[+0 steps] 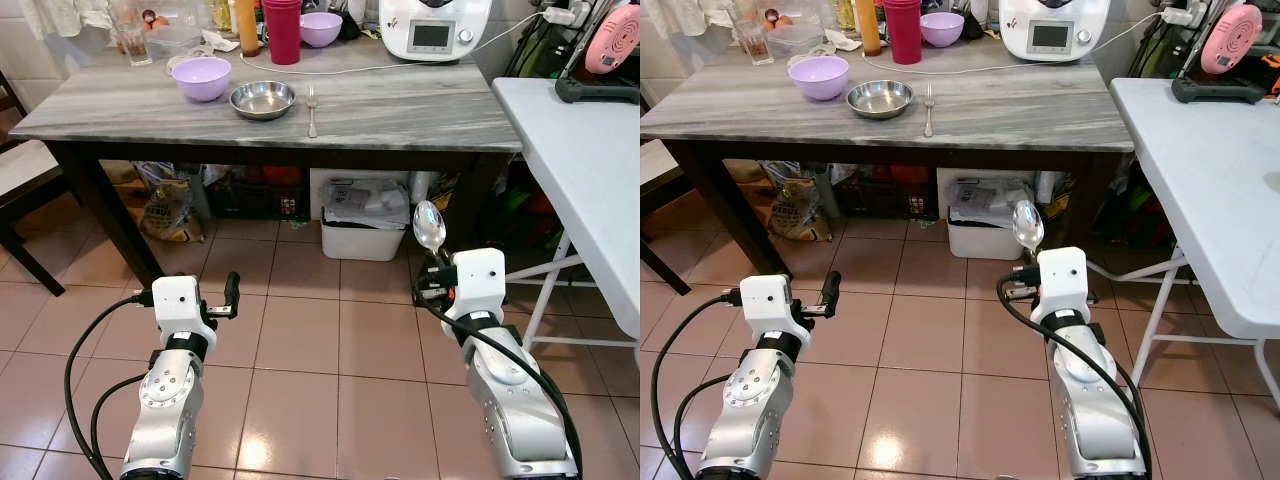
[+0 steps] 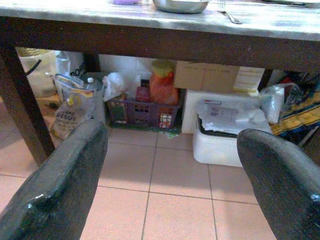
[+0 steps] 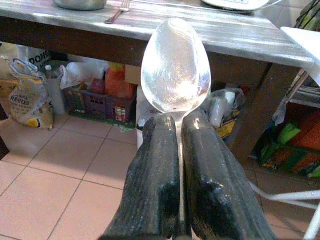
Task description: Setting the table
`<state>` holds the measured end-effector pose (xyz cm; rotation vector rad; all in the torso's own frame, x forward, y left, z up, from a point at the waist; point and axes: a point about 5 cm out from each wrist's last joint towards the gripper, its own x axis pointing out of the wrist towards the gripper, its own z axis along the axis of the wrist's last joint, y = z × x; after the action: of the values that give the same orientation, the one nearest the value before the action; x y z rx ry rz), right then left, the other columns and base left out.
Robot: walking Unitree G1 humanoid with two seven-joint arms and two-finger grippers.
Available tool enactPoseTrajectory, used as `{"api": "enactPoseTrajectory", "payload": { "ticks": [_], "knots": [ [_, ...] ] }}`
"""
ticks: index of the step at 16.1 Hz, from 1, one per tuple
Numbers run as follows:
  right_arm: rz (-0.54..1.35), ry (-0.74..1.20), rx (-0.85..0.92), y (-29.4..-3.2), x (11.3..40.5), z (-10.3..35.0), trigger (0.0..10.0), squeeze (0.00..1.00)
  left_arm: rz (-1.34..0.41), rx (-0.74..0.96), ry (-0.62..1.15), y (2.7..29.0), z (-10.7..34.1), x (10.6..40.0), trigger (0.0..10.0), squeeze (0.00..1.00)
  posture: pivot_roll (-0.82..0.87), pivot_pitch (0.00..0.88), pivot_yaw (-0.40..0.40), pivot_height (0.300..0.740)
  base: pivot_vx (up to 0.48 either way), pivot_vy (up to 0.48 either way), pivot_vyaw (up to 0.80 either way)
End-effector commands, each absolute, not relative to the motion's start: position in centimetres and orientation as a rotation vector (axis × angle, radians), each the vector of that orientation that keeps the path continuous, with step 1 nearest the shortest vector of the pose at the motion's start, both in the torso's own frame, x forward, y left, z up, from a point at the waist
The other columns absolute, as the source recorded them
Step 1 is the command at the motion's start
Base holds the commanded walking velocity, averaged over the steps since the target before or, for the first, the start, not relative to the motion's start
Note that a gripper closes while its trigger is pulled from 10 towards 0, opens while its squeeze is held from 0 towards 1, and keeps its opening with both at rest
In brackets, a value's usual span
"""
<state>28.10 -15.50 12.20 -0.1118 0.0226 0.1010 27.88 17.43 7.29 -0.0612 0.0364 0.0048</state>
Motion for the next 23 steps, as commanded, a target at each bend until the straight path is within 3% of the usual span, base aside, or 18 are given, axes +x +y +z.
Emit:
{"api": "enactPoseTrajectory", "payload": {
  "ticks": [1,9,15,23],
  "knots": [
    [0.095,0.020,-0.103,-15.4,28.1,12.3,10.0,0.00,-0.010,-0.058,0.022,17.2,7.9,28.0,10.0,0.00,-0.16,0.061,0.014,0.740,0.000,0.000,0.00],
    [0.036,-0.016,-0.105,-16.6,28.1,12.9,10.0,0.00,-0.123,-0.079,-0.027,15.0,9.5,29.5,10.0,0.00,-0.23,0.059,0.074,0.740,0.000,0.000,0.00],
    [0.017,-0.037,-0.096,-16.3,28.9,13.1,10.0,0.00,-0.141,-0.096,-0.041,14.6,9.8,30.9,10.0,0.00,-0.23,0.004,0.072,0.740,0.390,0.000,0.00],
    [0.050,-0.065,-0.101,-15.8,29.5,13.6,10.0,0.00,-0.133,-0.114,-0.049,14.4,9.8,31.6,10.0,0.00,-0.24,0.003,0.063,0.740,0.442,0.000,0.00]
  ]
}}
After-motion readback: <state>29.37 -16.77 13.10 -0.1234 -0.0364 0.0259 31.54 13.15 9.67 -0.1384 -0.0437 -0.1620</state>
